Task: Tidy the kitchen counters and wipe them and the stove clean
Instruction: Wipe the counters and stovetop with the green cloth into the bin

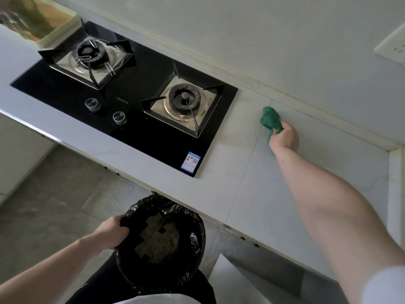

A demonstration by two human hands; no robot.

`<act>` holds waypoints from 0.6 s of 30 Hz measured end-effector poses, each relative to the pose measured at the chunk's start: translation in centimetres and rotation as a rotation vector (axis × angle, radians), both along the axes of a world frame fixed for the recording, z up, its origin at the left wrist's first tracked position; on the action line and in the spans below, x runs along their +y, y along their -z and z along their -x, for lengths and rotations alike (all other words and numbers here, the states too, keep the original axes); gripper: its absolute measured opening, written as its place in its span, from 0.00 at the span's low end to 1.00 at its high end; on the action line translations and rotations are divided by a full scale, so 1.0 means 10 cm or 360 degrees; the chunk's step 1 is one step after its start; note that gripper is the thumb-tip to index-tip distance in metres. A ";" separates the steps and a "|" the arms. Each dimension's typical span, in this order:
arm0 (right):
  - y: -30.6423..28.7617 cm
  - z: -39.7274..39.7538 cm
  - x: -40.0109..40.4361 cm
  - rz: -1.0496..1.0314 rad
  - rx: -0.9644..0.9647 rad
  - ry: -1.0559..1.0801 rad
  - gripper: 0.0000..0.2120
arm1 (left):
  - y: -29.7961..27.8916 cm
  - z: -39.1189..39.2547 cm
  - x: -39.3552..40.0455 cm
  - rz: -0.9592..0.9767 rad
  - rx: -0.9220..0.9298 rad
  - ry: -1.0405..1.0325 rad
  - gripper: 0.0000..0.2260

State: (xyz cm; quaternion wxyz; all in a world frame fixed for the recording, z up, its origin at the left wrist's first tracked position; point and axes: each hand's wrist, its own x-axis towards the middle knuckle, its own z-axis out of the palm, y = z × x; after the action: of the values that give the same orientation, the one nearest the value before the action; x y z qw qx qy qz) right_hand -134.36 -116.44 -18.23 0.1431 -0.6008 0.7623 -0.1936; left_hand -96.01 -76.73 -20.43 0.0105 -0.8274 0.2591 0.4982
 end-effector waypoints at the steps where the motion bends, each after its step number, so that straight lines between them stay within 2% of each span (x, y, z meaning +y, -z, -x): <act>1: 0.05 -0.01 -0.05 -0.0047 0.0019 -0.0014 0.19 | 0.01 -0.01 0.00 0.0002 0.0000 -0.0003 0.15; 6: 0.28 -0.13 -0.18 -0.0328 0.0086 -0.0116 0.19 | 0.03 -0.04 -0.02 0.0000 -0.0027 0.0028 0.12; 10: 0.35 -0.25 -0.12 -0.0312 0.0138 -0.0222 0.16 | 0.02 -0.08 -0.03 0.0002 -0.0071 0.0090 0.12; 18: 0.30 -0.43 0.55 -0.0395 0.0164 -0.0580 0.22 | -0.05 -0.01 0.01 0.0008 -0.0018 0.0003 0.11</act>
State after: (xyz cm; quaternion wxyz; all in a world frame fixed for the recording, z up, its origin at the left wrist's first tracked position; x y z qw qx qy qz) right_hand -130.07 -110.97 -21.19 0.2094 -0.7155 0.6654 -0.0383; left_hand -95.89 -76.65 -19.93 0.0103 -0.8299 0.2612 0.4929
